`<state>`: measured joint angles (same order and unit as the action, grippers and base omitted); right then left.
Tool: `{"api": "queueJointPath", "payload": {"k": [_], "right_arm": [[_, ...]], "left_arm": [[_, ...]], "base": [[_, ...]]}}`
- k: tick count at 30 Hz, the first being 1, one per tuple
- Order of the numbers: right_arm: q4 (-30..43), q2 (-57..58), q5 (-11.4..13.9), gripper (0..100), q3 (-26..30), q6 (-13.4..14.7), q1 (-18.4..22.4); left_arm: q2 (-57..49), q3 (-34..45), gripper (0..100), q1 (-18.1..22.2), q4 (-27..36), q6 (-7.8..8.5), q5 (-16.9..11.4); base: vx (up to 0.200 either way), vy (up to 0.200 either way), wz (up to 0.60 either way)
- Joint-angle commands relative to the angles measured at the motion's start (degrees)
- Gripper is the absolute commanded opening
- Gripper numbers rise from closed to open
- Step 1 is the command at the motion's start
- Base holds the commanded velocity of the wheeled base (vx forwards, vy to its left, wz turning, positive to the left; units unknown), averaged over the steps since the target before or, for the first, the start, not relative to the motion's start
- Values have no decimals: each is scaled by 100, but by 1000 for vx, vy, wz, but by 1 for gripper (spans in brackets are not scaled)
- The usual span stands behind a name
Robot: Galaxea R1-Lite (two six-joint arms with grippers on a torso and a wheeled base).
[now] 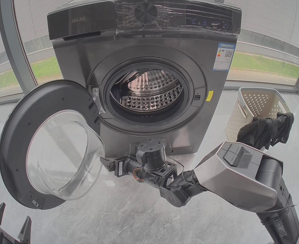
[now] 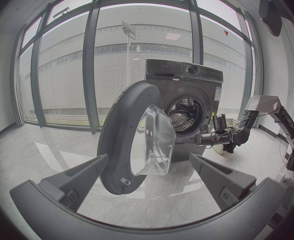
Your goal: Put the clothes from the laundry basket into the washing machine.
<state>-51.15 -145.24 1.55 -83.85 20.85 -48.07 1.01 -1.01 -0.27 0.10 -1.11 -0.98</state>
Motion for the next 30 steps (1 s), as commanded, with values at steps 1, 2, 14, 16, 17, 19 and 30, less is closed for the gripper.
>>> {"api": "queueJointPath", "payload": {"k": [1, 2, 14, 16, 17, 19, 30], "right_arm": [[9, -145, -164, 100, -185, 16, -27], [9, -136, -199, 100, -176, 16, -18], [-343, 2632, -498, 100, 3041, -942, 1265], [-738, 3072, -489, 100, 3656, -1091, 1564], [-940, 3309, -480, 100, 3973, -1135, 1713], [-1169, 3863, -471, 100, 4641, -1214, 2100], [-1257, 6499, -208, 100, 6829, -1935, 3831]], "left_arm": [[-101, 92, 100, 0, -1, -3, 1], [-101, 92, 100, 0, -1, -3, 1], [-101, 92, 100, 0, -1, 5, 1], [-101, 92, 100, 0, -1, 5, 1], [-101, 92, 100, 0, -1, 5, 1], [-101, 92, 100, 0, -1, 5, 1], [-101, 92, 100, 0, -1, 14, 1]], "base": [[0, 0, 0], [0, 0, 0], [0, 0, 0], [0, 0, 0], [0, 0, 0], [0, 0, 0], [0, 0, 0]]}}
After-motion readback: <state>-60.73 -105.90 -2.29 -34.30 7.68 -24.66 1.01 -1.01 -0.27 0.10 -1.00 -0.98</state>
